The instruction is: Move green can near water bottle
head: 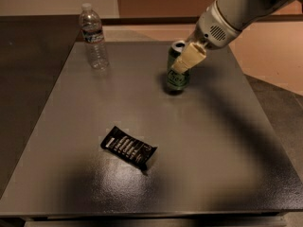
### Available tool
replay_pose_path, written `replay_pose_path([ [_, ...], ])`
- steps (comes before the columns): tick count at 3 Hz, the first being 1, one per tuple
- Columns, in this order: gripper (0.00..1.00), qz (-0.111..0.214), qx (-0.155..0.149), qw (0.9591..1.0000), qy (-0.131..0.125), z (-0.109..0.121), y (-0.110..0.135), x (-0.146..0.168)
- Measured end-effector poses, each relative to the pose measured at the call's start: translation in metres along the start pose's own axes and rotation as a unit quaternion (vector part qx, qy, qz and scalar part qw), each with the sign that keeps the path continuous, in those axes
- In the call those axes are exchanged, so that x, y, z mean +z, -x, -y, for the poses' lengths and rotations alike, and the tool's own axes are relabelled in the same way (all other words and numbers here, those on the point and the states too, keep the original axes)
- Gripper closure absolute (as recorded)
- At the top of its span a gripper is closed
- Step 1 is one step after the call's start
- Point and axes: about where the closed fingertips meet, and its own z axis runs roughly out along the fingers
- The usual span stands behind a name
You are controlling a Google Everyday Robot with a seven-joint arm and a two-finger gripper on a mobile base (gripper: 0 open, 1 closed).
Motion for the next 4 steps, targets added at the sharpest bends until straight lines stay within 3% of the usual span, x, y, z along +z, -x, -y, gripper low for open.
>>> replay_pose_path([
  [2, 1.00, 0.011, -0.024, 0.9996, 0.012, 0.022, 0.062, 0.047],
  [4, 1.00, 0.012, -0.056, 0.9979, 0.029, 0.028, 0.108, 0.084],
])
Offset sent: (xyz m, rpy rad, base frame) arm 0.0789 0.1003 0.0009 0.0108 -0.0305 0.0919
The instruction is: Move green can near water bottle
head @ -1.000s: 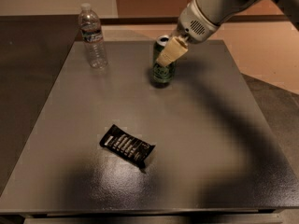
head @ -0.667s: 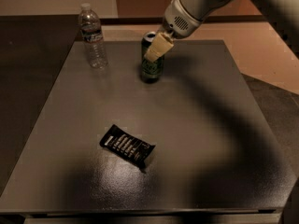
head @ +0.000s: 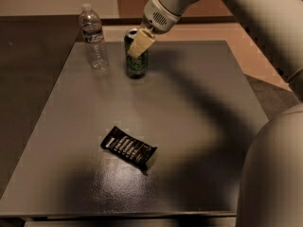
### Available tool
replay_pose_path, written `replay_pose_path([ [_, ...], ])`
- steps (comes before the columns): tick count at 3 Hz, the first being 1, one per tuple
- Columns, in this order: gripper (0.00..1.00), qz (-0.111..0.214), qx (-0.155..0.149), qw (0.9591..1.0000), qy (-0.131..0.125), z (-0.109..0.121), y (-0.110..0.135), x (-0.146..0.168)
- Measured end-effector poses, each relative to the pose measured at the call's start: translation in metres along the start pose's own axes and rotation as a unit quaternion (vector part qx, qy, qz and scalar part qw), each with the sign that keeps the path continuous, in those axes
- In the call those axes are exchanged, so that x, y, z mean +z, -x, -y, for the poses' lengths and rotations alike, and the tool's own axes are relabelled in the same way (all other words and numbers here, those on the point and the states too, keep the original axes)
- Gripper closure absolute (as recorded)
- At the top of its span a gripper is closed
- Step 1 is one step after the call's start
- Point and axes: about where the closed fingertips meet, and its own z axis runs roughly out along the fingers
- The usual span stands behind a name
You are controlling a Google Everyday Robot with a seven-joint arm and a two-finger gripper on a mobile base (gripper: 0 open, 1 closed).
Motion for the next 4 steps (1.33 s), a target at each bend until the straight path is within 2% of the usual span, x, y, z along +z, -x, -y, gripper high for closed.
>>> replay_pose_path([
  [1, 1.00, -0.001, -0.014, 0.9999, 0.010, 0.001, 0.014, 0.016],
  [2, 0.83, -0.007, -0.022, 0.9995, 0.021, 0.001, 0.021, 0.031],
  [4, 0.36, -0.019, -0.031, 0.9987, 0.035, 0.004, 0.031, 0.053],
])
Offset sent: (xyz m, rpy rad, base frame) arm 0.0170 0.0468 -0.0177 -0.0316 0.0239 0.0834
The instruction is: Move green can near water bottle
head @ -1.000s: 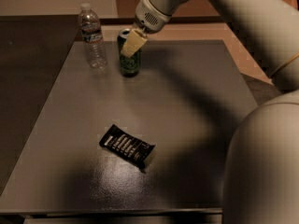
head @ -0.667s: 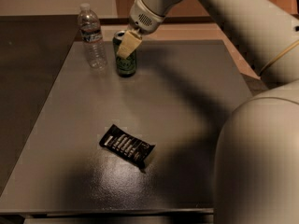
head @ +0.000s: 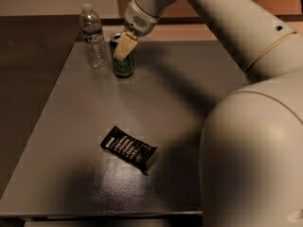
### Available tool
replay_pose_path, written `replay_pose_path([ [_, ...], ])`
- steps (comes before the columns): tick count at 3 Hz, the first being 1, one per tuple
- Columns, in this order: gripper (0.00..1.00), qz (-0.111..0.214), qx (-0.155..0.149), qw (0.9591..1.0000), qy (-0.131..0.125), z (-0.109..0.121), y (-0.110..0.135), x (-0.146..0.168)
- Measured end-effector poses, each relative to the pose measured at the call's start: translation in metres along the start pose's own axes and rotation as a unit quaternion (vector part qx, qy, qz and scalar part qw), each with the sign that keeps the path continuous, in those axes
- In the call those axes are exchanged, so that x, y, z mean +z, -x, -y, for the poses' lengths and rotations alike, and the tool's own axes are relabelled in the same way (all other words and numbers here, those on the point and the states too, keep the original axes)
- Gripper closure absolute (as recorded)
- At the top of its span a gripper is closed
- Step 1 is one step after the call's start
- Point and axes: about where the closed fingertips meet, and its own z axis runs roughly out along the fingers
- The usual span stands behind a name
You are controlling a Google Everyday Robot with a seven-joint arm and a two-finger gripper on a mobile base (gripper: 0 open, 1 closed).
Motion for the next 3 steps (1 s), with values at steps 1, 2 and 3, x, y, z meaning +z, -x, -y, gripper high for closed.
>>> replay_pose_path([
  [1, 0.13, 0.000, 0.000, 1.0000, 0.002, -0.0005, 0.0002, 0.0028],
  [2, 0.00, -0.001, 0.000, 1.0000, 0.004, -0.0008, 0.0005, 0.0060],
  [3, 0.00, -0.001, -0.001, 1.0000, 0.004, -0.0008, 0.0005, 0.0061],
])
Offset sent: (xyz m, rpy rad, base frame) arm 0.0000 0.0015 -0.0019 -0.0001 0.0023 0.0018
